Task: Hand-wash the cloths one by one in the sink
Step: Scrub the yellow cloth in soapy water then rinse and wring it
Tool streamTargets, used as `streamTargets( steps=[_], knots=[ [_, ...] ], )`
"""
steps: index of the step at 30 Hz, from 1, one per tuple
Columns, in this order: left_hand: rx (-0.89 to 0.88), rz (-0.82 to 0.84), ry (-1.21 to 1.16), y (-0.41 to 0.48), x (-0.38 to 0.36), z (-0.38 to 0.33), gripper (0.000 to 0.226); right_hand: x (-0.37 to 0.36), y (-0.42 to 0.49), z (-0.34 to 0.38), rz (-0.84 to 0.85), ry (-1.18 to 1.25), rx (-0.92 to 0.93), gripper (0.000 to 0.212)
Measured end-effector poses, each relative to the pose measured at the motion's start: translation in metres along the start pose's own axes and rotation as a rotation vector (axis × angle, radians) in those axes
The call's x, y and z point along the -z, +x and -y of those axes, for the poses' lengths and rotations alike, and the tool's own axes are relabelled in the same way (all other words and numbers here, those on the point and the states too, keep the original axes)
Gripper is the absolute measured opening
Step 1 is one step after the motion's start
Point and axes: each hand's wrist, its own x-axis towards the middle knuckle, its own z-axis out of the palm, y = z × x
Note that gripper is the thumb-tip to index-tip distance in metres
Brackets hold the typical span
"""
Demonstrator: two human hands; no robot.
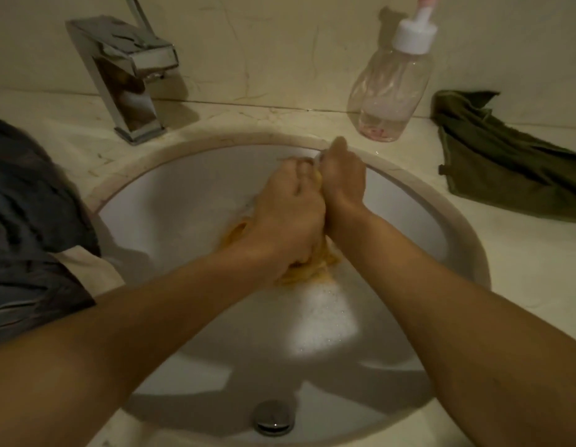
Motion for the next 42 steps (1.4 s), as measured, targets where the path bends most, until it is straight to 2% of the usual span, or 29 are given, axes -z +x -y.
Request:
streamTargets(
  steps=[3,7,9,13,19,22,25,27,29,31,36,38,42],
  knots=[
    [-0.043,-0.02,0.06,0.002,0.001,0.0,0.033,-0.001,-0.003,-0.002,-0.017,0.094,-0.065,0.052],
    [0.026,-0.082,0.048,0.022,0.018,0.009,0.019,-0.01,-0.032,-0.002,0.075,0.095,0.044,0.05],
    [0.033,-0.067,0.018,0.012,0.013,0.006,0.022,-0.005,-0.025,0.001,0.048,0.087,0.078,0.051],
    [-0.03,-0.012,-0.001,-0.007,-0.003,-0.005,0.029,0.007,-0.001,0.001,-0.041,0.078,-0.008,0.05],
    [0.081,-0.076,-0.075,0.025,0.018,0.009,0.023,-0.01,-0.034,-0.001,0.005,0.163,0.246,0.033],
    [0.062,-0.003,-0.059,0.011,0.007,0.003,0.03,0.001,-0.007,0.001,-0.02,0.087,0.122,0.035],
    [0.009,0.037,-0.068,0.004,-0.003,-0.002,0.035,0.01,0.003,0.0,-0.071,0.207,0.006,0.041],
    [0.041,0.002,-0.097,0.013,0.004,0.0,0.03,0.005,-0.015,-0.001,-0.043,0.193,0.064,0.037],
    [0.072,-0.035,-0.14,0.021,0.013,0.005,0.022,-0.006,-0.034,-0.002,-0.008,0.174,0.227,0.031],
    [0.091,-0.055,-0.191,0.019,0.017,0.007,0.02,-0.008,-0.036,-0.003,0.008,0.142,0.307,0.03],
    [0.067,0.063,-0.133,0.006,-0.002,0.006,0.031,0.012,-0.004,0.002,-0.084,0.183,0.094,0.035],
    [0.076,0.046,-0.156,0.015,0.002,0.01,0.027,0.009,-0.015,0.003,-0.042,0.174,0.105,0.032],
    [0.105,-0.06,-0.181,0.036,0.029,0.016,0.016,-0.011,-0.047,-0.002,0.129,0.108,0.331,0.024]
  ],
)
